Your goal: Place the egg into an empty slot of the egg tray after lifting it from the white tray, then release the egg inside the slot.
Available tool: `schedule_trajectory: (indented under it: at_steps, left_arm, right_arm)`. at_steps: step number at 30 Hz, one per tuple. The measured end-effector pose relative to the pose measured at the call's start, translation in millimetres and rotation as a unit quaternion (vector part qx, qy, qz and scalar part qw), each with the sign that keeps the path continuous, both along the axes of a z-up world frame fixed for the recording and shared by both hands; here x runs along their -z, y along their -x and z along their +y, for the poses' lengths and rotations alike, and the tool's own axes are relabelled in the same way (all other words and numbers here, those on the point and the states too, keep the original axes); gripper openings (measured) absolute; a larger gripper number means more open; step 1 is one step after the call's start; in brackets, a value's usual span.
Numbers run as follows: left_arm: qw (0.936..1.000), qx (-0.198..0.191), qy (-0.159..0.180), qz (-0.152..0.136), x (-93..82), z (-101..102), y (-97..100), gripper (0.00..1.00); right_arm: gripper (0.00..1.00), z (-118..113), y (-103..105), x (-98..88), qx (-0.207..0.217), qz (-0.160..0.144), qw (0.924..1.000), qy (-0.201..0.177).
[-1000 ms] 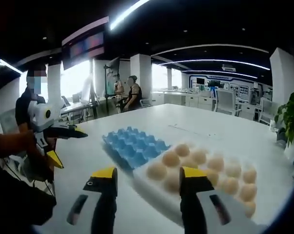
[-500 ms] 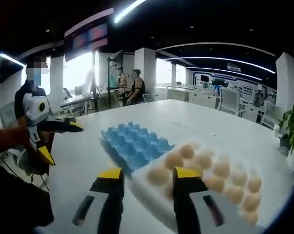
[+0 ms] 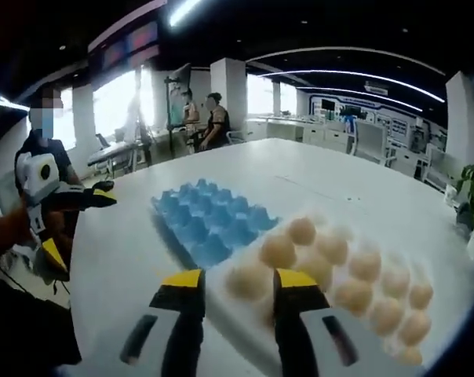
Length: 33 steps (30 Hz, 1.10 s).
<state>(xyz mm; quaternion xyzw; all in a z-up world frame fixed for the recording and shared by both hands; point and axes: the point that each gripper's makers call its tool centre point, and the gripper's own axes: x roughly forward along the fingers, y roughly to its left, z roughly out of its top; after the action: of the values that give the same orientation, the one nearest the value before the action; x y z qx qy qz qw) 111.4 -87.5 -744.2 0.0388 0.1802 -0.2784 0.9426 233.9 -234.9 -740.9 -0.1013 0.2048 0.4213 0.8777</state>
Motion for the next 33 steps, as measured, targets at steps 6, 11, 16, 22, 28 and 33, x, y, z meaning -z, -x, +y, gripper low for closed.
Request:
schedule_trajectory:
  at_steps: [6,11,16,22,28,33]
  left_arm:
    - [0.9999,0.013,-0.005,0.005,3.5,-4.3,3.3,0.99]
    - [0.9996,0.025,-0.008,0.009,6.5,-8.5,6.1,0.99]
    - [0.9994,0.029,-0.012,0.014,10.0,-10.0,7.7,0.99]
    - [0.9997,0.019,-0.006,0.017,9.8,-5.9,6.2,0.99]
    - [0.9996,0.016,-0.008,0.019,9.7,-1.9,5.8,1.00]
    - [0.9995,0.019,-0.012,0.021,11.3,-2.6,5.7,1.00]
  right_arm:
    - [0.32,2.3,-2.1,14.2,-0.028,0.008,0.9977,0.061]
    - [0.32,4.9,-4.0,18.5,-0.037,0.011,0.9963,0.076]
    - [0.32,5.1,-6.2,24.4,-0.046,0.018,0.9937,0.100]
    - [0.31,7.5,-9.6,27.9,-0.067,0.025,0.9897,0.124]
    - [0.30,9.9,-21.4,26.7,-0.070,0.037,0.9908,0.110]
    - [0.28,11.8,-19.5,34.8,-0.078,0.051,0.9886,0.118]
